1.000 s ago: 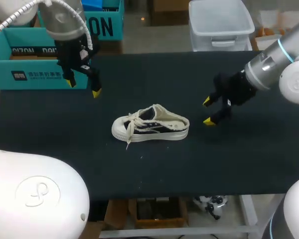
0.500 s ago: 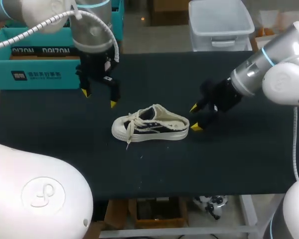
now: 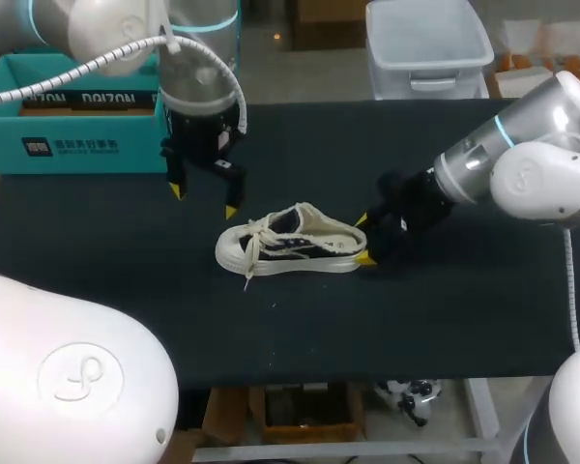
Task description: Open the shoe tongue, take the insole out of the shoe, put the insole back into the shoe, and pack the shoe into the shoebox
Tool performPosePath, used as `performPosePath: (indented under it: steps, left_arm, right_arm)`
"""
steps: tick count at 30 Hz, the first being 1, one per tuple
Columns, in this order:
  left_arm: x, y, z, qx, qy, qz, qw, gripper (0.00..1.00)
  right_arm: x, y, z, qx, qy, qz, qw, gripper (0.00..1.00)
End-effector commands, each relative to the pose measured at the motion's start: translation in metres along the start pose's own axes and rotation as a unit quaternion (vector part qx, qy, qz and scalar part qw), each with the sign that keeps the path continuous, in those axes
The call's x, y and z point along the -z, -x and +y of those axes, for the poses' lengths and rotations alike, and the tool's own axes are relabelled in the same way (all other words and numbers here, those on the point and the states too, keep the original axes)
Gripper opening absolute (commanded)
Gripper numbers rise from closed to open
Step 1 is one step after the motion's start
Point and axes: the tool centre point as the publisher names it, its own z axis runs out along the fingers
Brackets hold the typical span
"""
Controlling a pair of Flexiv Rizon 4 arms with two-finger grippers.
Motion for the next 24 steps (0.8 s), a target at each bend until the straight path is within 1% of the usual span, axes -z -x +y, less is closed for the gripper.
performPosePath:
  steps: [1, 5, 6, 15, 21, 23, 24]
  left_arm:
    - [-0.004, -0.001, 0.002, 0.007, -0.010, 0.001, 1.000, 1.00]
    - [-0.007, -0.004, 0.003, 0.012, -0.017, 0.001, 1.000, 1.00]
    - [-0.008, -0.005, 0.003, 0.012, -0.017, 0.001, 1.000, 1.00]
    - [-0.013, -0.009, 0.001, 0.014, -0.019, 0.003, 1.000, 1.00]
    - [-0.014, -0.010, 0.001, 0.015, -0.022, 0.003, 1.000, 1.00]
    - [-0.015, -0.011, 0.001, 0.016, -0.022, 0.003, 1.000, 1.00]
    - [-0.015, -0.012, 0.001, 0.015, -0.022, 0.003, 1.000, 1.00]
  right_arm:
    - [-0.012, 0.005, -0.002, 0.004, 0.013, 0.008, 1.000, 1.00]
    - [-0.015, 0.004, -0.001, 0.007, 0.021, 0.012, 1.000, 1.00]
    - [-0.015, 0.004, -0.001, 0.010, 0.030, 0.013, 0.999, 1.00]
    - [-0.020, 0.003, -0.001, 0.012, 0.034, 0.023, 0.999, 1.00]
    - [-0.011, -0.001, -0.002, 0.009, 0.042, 0.017, 0.999, 1.00]
    - [-0.012, -0.002, -0.001, 0.009, 0.043, 0.019, 0.999, 1.00]
    - [-0.013, -0.003, 0.000, 0.013, 0.050, 0.023, 0.998, 1.00]
